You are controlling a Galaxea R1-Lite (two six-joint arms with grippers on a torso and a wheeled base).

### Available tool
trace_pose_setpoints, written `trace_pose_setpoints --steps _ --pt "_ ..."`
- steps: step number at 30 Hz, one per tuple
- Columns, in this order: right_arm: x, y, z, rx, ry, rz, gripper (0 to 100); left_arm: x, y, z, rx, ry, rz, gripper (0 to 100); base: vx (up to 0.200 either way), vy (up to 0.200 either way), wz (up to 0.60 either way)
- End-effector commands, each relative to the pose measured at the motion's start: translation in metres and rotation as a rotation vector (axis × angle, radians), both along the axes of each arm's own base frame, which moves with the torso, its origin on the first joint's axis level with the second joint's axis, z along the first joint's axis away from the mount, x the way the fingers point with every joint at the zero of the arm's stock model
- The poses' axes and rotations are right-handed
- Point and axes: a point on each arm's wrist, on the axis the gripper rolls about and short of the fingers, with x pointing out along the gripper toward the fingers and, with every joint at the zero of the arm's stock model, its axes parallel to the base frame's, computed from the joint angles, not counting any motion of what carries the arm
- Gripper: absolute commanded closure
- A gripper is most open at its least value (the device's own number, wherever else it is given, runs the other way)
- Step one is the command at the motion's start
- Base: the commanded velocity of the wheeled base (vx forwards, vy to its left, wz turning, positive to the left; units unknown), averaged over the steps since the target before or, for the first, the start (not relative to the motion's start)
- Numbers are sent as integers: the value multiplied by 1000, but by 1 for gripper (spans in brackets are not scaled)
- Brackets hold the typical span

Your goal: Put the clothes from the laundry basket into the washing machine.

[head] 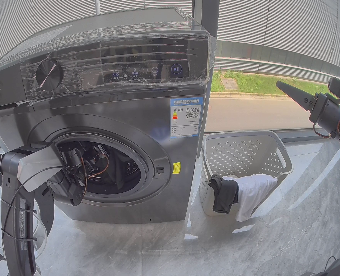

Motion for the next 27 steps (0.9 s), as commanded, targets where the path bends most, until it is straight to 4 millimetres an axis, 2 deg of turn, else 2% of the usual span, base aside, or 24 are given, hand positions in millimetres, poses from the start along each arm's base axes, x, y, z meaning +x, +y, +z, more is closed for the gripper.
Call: trace_pose_setpoints --steps 1,8,14,18,27 --pt "1 0 0 -1 0 1 0 6 9 6 29 -27 0 0 0 0 0" --pt "1 0 0 -1 0 1 0 15 2 18 59 -97 -60 0 0 0 0" --pt "1 0 0 0 1 1 0 16 1 11 58 -80 -56 0 0 0 0" --pt "1 0 0 -1 0 1 0 10 2 -4 75 -26 -60 0 0 0 0" --pt "1 0 0 -1 0 1 0 13 -3 3 252 -123 -231 0 0 0 0"
